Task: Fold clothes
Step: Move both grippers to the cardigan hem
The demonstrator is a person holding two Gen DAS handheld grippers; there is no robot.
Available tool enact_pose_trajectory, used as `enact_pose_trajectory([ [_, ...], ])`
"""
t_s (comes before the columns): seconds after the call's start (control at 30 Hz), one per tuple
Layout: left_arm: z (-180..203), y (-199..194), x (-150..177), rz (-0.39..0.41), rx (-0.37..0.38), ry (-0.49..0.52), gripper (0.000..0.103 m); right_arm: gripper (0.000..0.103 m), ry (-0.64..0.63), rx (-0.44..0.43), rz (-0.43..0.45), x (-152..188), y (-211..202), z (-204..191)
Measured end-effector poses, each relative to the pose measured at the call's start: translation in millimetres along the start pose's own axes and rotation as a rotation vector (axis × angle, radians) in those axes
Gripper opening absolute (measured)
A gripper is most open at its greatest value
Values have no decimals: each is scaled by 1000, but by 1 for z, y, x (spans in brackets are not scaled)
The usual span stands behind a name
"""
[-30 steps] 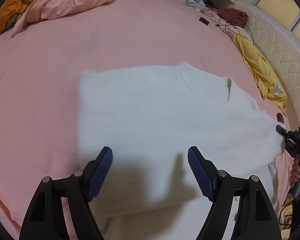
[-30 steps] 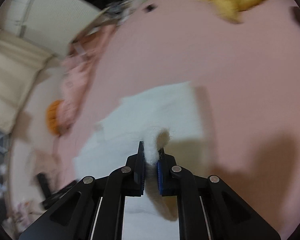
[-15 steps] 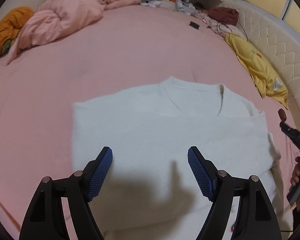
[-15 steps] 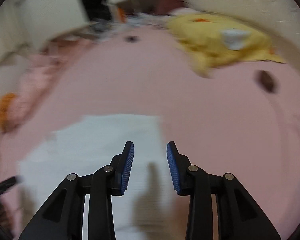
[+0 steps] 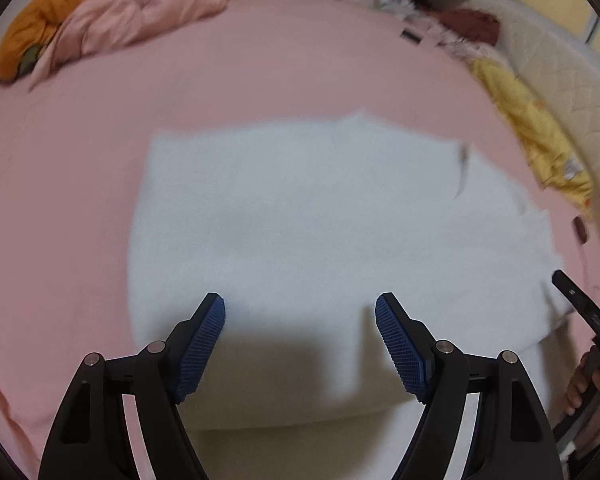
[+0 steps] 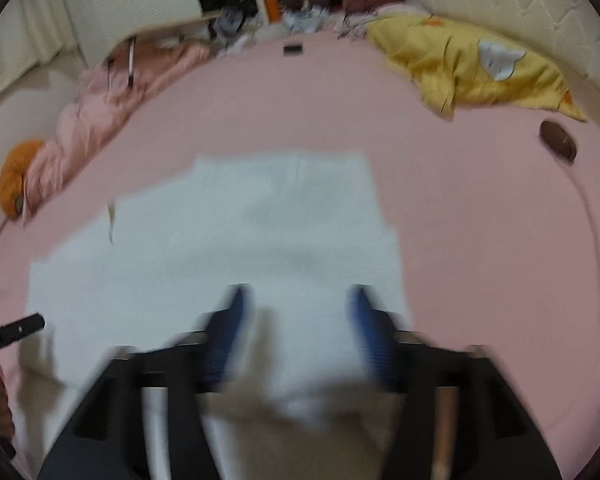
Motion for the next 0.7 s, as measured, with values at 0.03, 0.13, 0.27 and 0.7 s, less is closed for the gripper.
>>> enact_pose_trajectory([
  [0.03, 2, 3, 0, -6, -12, 19, 80, 69, -49, 25, -13, 9, 10, -1],
  [0.13, 6, -1, -6, -48, -22, 21, 81, 70, -67, 72, -39, 3, 3, -3],
  [0.27, 6, -55, -15, 5, -49, -5, 81, 70, 27, 42, 3, -21, -54, -12],
  [0.7, 63, -154, 131, -91, 2, -41, 83, 70, -53, 59, -33, 117, -207, -29],
])
Point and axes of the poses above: each gripper's, at about its wrist camera, not at the fingertips, and y roughly the way its jaws point, z to its right, x to its underside, the point moved 7 cm from there along y, roughly the way its jaws point, and after that the axes turned 13 degrees about y, right-handed, at the moved point
